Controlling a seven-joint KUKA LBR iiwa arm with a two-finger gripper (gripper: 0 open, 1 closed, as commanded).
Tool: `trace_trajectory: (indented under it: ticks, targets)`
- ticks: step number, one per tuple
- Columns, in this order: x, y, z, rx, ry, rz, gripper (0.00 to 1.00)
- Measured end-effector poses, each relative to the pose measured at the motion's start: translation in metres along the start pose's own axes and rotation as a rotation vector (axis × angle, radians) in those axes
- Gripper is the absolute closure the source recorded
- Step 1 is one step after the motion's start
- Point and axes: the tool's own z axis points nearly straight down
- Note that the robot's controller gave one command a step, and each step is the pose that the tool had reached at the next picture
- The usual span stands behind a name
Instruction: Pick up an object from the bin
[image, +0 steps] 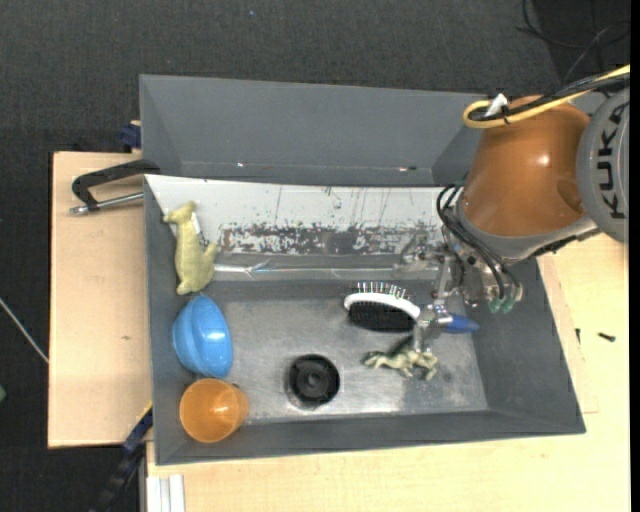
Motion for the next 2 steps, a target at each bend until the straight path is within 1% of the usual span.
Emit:
trace_trajectory:
  ticks: [1, 2]
  targets:
    - [0.0228, -0.0533, 0.1241, -0.003, 0.002, 0.4, 0.0]
    - [0.0229, -0.0529, 0.1231, -0.002, 0.004, 0.396, 1.0]
